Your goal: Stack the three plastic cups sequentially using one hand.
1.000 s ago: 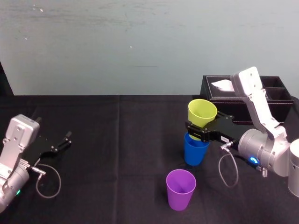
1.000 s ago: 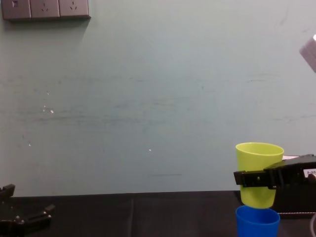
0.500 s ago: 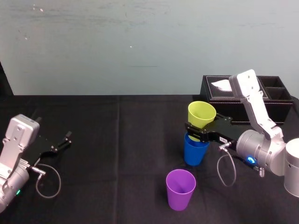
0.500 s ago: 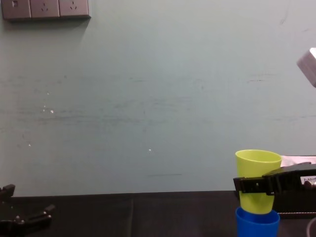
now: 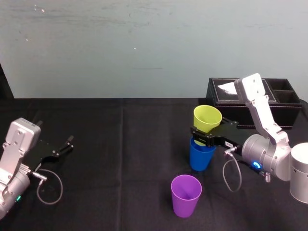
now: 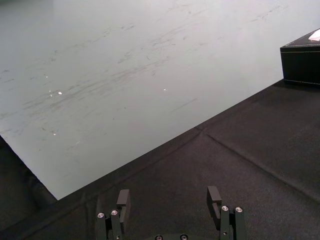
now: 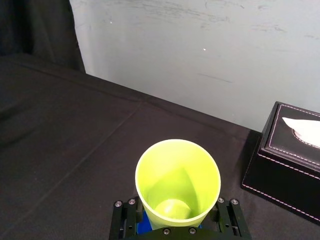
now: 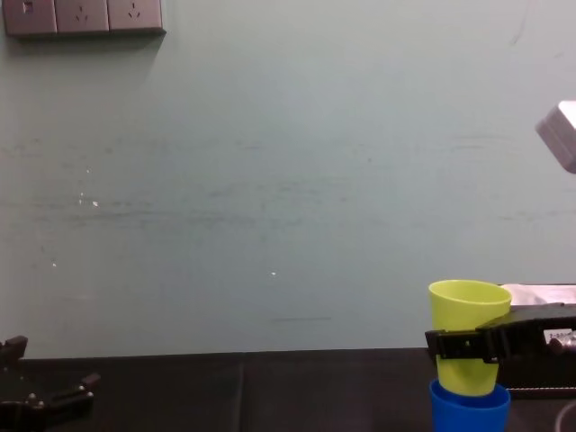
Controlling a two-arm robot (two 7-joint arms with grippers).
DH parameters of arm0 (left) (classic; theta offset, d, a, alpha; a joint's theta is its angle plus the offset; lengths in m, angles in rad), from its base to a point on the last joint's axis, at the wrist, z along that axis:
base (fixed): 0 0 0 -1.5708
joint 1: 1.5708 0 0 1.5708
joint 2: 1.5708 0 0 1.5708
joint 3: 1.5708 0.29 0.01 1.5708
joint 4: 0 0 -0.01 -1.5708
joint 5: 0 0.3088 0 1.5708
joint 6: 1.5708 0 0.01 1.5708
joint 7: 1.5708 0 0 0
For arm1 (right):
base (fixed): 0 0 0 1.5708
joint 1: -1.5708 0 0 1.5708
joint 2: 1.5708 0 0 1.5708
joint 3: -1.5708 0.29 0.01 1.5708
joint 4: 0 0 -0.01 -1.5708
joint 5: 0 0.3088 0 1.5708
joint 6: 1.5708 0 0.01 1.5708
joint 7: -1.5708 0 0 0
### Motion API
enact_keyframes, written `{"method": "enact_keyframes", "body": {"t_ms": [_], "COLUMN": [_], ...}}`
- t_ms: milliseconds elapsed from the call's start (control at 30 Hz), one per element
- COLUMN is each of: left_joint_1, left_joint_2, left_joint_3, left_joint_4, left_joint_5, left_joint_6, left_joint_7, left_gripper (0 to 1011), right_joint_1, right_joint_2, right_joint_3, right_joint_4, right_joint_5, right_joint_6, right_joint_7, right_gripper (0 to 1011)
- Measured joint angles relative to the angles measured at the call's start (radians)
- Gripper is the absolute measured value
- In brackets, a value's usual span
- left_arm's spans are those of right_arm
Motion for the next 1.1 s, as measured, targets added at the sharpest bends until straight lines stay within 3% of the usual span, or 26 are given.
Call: {"method": "enact_keyframes", "body": {"t_ms": [867, 1100], "left_joint_1": [0.000, 0.000], "left_joint_2": [0.000, 0.000], "left_joint_3": [0.000, 0.000], "left_joint_4": [0.000, 0.000], "left_joint_5": [0.000, 0.000], "left_joint_6": [0.000, 0.000], "left_joint_7": [0.000, 0.000], "left_gripper": [1000, 1000], "right_joint_1": [0.008, 0.008], "right_joint_2": [-0.013, -0.013], "right_joint_3": [-0.008, -0.007], "right_joint_4": [0.044, 0.043], "right_joint_5": [-0.020, -0.019], "right_joint_6": [-0.007, -0.007], "right_joint_7": [0.002, 0.002], "right_gripper": [719, 866]}}
